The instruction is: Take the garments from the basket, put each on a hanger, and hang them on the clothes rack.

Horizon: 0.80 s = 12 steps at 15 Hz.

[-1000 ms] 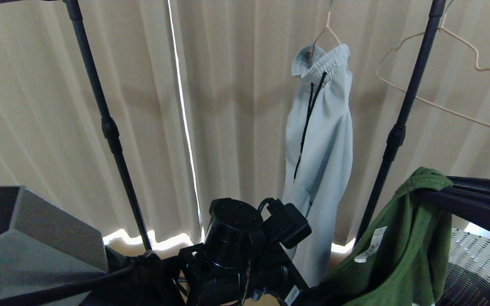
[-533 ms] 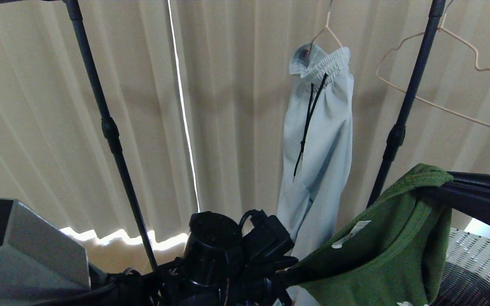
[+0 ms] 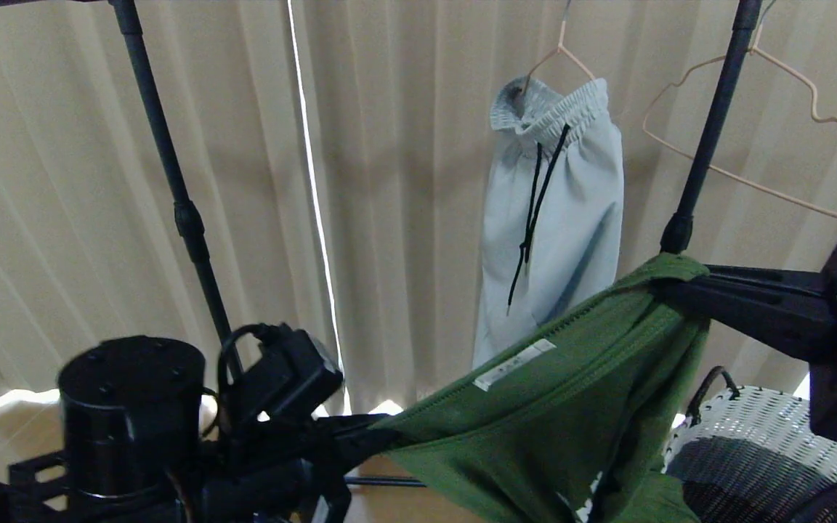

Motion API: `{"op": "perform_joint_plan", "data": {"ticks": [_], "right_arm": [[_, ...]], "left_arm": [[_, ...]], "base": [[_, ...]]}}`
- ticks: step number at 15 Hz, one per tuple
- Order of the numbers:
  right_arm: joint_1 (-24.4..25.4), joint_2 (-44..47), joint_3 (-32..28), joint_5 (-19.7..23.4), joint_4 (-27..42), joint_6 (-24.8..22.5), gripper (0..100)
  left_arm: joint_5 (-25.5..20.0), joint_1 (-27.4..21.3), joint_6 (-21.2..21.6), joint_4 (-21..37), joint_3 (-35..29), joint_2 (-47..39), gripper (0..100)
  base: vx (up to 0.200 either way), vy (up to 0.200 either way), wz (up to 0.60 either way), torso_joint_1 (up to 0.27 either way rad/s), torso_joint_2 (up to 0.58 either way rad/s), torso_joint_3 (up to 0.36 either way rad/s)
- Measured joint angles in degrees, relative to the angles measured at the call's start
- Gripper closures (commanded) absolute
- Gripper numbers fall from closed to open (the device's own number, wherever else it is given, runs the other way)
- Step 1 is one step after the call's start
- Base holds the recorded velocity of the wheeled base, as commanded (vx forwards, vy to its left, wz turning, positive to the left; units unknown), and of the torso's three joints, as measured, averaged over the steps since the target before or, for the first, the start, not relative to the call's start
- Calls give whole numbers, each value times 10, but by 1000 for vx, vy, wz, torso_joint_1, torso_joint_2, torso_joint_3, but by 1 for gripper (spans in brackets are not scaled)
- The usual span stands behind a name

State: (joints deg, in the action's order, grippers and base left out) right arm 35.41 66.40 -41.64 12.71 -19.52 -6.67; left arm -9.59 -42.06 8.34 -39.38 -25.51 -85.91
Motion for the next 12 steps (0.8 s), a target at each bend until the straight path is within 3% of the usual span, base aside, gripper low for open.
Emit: {"op": "perform_joint_plan", "data": {"ticks": [2, 4, 8, 12], "right_arm": [[-7, 29, -9, -43, -9, 0, 100], [-9, 50, -27, -83, -10, 1, 100], [-20, 59, -54, -90, -18, 5, 100], [-47, 65, -85, -92, -46, 4, 100]], "left_arm": [[0, 45, -9, 155, -69, 82, 100], [1, 79, -30, 227, -145, 136, 100], [1, 144, -39, 259, -261, 176, 100], [0, 151, -34, 260, -342, 164, 100]], "base": [[0, 0, 0, 0, 0, 0], [0, 0, 0, 0, 0, 0], [0, 0, 0, 0, 0, 0], [0, 0, 0, 0, 0, 0]]}}
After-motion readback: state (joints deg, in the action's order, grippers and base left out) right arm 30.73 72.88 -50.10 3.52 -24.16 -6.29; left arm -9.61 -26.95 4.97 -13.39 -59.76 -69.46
